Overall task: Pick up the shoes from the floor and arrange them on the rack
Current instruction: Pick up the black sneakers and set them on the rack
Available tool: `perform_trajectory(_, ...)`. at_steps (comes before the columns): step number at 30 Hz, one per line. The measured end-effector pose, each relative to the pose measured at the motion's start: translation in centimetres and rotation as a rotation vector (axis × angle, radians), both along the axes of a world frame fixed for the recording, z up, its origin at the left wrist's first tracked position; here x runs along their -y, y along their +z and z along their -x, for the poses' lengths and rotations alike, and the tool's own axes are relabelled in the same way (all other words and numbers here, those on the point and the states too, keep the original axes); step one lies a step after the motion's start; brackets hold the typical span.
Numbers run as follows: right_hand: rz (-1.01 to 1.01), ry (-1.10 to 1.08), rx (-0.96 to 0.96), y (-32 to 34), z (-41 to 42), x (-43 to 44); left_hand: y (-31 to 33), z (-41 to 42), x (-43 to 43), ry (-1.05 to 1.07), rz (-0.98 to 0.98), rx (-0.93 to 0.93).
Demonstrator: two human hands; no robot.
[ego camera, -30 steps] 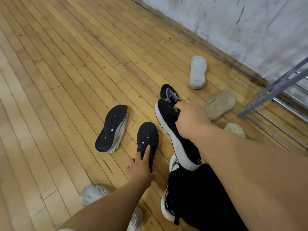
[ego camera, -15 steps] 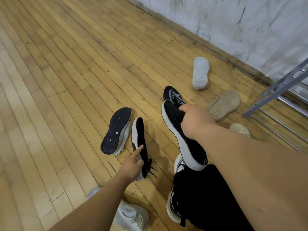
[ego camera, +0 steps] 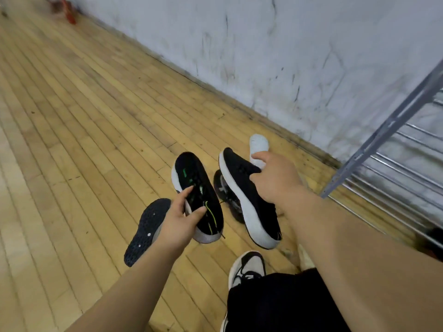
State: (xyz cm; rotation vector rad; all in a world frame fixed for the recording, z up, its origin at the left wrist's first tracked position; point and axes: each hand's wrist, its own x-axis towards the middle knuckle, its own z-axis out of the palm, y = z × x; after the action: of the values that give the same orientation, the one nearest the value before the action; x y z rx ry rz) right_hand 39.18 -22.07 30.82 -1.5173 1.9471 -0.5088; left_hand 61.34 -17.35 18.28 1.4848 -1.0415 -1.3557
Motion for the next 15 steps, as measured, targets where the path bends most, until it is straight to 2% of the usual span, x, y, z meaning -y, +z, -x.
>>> perform_trajectory(3,0.165,-0.17,0.147,6.4,3.7,0.3,6.8,3.0,1.9,-0.093,0.153,-0.033)
perform_trajectory(9,0.558,-0.336,0.195,18.6,14.7,-6.9,18.8,12.5,2.5,-0.345,0.399,-0.151)
perform_trajectory(12,0.683,-0.451,0.193,21.9,19.8,-12.7,23.1,18.4,1.4,-0.506,0.444,-0.221)
perform_trajectory(15,0.799,-0.605,0.112,23.2,24.3,-19.2,26.5,24.7,-0.6,-0.678,0.448,-0.24)
